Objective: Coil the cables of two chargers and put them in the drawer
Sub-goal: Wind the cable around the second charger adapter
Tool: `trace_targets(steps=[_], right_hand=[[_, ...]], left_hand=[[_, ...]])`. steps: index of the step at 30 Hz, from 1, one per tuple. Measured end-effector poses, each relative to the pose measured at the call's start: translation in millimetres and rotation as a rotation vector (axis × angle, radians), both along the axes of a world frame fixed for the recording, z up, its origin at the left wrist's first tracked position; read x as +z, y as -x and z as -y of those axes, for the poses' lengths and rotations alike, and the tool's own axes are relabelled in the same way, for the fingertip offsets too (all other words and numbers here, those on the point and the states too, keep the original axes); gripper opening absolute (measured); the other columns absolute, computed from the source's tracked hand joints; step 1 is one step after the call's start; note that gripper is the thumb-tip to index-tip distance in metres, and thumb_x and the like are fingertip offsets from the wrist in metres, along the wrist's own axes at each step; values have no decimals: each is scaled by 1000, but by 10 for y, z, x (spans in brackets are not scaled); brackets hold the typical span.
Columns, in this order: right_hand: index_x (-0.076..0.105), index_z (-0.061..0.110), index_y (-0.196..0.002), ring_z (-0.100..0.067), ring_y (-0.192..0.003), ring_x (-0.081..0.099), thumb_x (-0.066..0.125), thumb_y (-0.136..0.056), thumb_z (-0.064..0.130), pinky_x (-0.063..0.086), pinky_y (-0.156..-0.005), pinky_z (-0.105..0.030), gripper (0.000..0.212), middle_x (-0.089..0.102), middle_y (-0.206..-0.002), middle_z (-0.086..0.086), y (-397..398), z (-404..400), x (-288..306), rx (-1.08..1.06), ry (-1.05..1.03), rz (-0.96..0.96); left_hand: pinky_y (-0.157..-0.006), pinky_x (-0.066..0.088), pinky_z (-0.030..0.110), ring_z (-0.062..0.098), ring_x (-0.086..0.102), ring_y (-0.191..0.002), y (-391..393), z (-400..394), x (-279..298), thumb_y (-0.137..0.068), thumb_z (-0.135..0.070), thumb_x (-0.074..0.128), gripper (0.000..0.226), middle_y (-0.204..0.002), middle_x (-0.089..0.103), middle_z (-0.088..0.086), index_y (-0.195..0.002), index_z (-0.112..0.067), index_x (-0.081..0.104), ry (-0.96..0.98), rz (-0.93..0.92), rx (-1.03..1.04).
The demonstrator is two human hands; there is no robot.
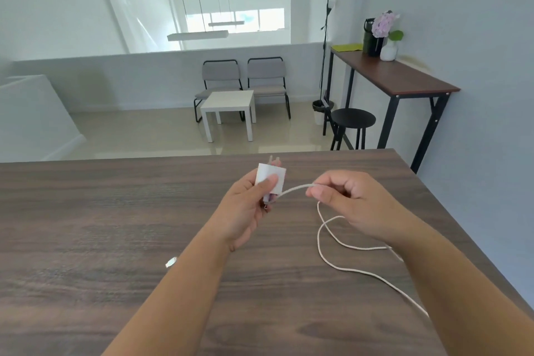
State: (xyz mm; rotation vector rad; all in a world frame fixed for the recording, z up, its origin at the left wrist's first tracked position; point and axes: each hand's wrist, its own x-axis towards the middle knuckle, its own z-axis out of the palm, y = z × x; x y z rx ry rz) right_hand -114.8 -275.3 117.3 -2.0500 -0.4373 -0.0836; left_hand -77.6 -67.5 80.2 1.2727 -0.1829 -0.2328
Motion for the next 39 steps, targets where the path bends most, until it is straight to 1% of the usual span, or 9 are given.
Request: trace_targets(steps=[8,16,19,21,24,28,31,35,39], right_hand=[[68,29,-86,-3,-58,46,60,-93,30,38,-60,-18,11,57,-64,6,-355,48,154,13,174,204],[70,18,-83,-12,-58,44,61,-92,27,38,-59,-24,15,62,-74,-19,-364,-121,-191,18,-331,37],[67,20,-82,-11,-58,43,56,-93,29,36,-59,-27,19,56,-67,-6,-280,-273,-345,-62,-459,29],[68,22,-92,0,-58,48,51,-99,22,38,-61,-16,18,58,-62,18,-201,-333,-407,-129,-382,73],[68,25,-107,7,-68,57,50,-100,18,38,-65,-7,22,61,-68,31,-99,-359,-486,-209,-219,175],[66,29,-116,-4,-78,62,47,-98,28,47,-70,-22,26,70,-87,15,-37,-375,-587,-232,44,323],[63,30,-118,-18,-73,62,34,-96,38,50,-59,-33,37,64,-81,9,22,-396,-611,-275,288,422],[67,20,-94,-26,-53,57,31,-93,37,43,-40,-32,40,56,-68,4,90,-388,-538,-308,471,545],[66,17,-88,-29,-60,61,21,-92,42,49,-47,-38,52,61,-74,1,125,-361,-448,-271,605,510]], left_hand=[[-66,45,18,7,59,-72,203,41,79,-89,-31,58,42,-87,66,-9,-129,-16,60,-282,197,-144],[-66,50,22,10,63,-77,266,49,123,-88,-17,65,30,-98,73,1,-117,-11,63,-72,252,-149],[-65,52,23,14,66,-79,257,123,116,-81,-17,72,34,-98,73,5,-114,-11,66,50,207,-77],[-66,54,24,15,68,-82,246,173,118,-80,-12,75,33,-100,74,5,-112,-11,67,95,175,25],[-67,55,23,11,69,-79,244,237,132,-71,-16,78,38,-98,74,0,-108,-13,69,96,169,161],[-68,57,23,11,67,-73,222,276,122,-67,-21,75,39,-90,69,3,-104,-13,70,155,126,261],[-68,57,22,11,66,-72,192,271,110,-68,-20,74,39,-85,68,2,-105,-11,70,180,102,312],[-66,56,20,9,66,-71,179,257,88,-72,-17,75,41,-87,69,3,-111,-5,68,173,84,357],[-67,56,23,11,66,-73,177,248,48,-72,-17,78,38,-84,67,-2,-108,-10,69,97,97,377]])
